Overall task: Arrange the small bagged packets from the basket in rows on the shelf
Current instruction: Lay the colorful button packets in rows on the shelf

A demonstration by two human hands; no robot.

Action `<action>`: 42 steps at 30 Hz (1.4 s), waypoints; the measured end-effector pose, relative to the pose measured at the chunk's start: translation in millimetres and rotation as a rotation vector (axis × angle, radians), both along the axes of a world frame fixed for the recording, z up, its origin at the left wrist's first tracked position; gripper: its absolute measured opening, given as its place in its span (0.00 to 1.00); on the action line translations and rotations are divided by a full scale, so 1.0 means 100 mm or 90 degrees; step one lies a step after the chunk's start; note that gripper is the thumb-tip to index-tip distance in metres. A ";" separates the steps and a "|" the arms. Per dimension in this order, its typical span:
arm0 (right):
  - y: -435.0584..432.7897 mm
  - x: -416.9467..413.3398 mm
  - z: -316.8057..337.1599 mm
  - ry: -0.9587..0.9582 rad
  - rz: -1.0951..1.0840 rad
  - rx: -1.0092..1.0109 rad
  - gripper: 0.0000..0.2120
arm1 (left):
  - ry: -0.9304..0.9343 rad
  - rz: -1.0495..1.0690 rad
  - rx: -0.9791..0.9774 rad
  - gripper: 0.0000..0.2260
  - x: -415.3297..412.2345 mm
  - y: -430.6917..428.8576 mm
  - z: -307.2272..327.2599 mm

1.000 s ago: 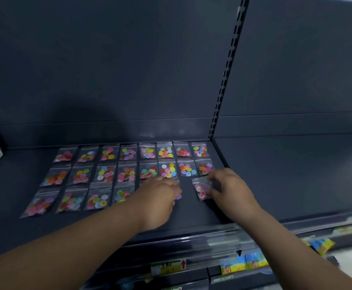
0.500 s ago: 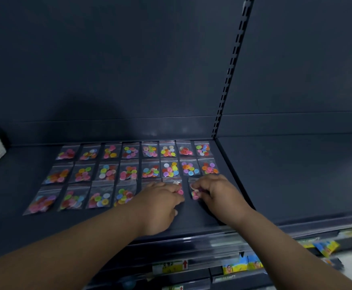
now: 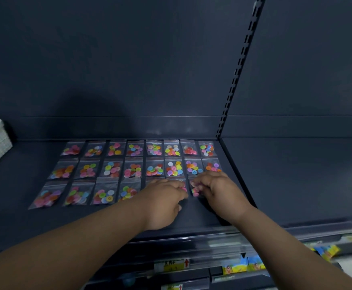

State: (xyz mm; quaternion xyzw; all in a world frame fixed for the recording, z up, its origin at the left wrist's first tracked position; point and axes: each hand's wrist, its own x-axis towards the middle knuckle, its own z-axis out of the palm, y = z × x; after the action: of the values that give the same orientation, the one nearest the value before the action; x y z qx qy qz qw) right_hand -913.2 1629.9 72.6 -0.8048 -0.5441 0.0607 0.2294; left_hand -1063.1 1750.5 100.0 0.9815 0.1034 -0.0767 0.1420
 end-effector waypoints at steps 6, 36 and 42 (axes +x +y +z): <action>0.02 -0.04 0.01 -0.027 0.010 0.016 0.09 | -0.026 0.006 -0.003 0.18 0.00 0.01 0.03; 0.85 -0.52 0.74 -0.130 0.133 0.079 0.12 | -0.162 0.194 0.151 0.25 -0.64 0.73 0.61; 1.53 -1.12 1.08 -0.147 0.229 0.115 0.14 | -0.180 0.317 0.196 0.27 -1.42 1.25 0.94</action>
State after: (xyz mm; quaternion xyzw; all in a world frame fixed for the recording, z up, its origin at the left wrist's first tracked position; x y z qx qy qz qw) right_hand -1025.1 1782.8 180.6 -0.6727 -0.7046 -0.0409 0.2220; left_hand -1205.0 1875.3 193.8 0.9369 0.3300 0.1138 0.0191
